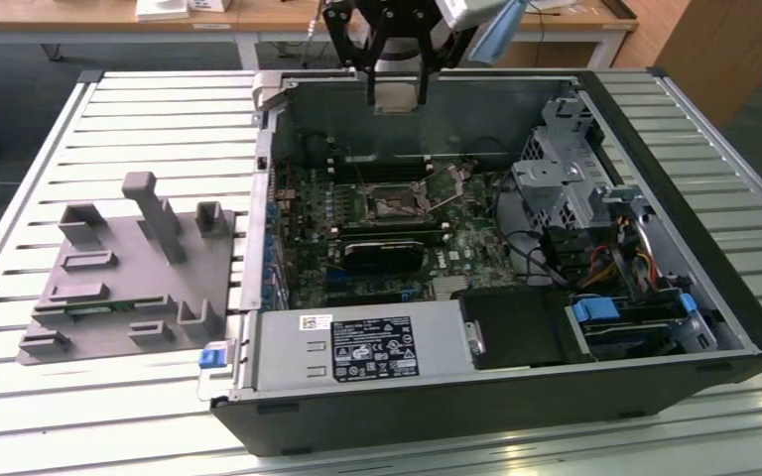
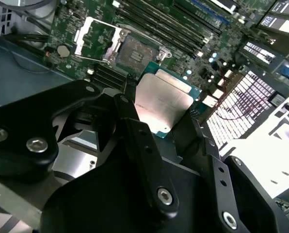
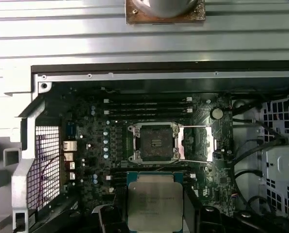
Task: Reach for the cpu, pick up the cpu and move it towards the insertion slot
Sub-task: 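Pick up the cpu and move it towards the insertion slot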
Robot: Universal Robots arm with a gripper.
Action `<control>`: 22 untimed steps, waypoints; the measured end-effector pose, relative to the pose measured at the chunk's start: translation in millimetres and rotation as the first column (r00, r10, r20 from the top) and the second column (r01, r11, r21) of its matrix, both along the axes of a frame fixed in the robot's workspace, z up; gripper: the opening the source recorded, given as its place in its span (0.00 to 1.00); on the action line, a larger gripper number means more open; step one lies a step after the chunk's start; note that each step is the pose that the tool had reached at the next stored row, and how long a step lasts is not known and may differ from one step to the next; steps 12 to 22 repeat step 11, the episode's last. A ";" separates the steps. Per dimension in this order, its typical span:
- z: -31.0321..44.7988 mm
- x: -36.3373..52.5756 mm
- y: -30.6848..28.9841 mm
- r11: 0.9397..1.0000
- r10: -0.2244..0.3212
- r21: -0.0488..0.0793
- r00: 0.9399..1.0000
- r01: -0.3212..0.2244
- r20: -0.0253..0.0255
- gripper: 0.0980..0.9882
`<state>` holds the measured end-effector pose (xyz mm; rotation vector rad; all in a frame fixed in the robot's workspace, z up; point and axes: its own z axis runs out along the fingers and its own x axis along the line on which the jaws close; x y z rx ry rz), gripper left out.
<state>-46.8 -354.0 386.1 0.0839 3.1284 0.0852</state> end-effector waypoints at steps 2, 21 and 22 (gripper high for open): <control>0.0 5.3 0.6 1.000 0.000 0.000 1.000 0.000 0.000 0.50; -0.2 21.5 2.1 1.000 -0.002 0.000 1.000 0.002 0.001 0.50; -0.2 21.5 2.1 1.000 -0.002 0.000 1.000 0.002 0.001 0.50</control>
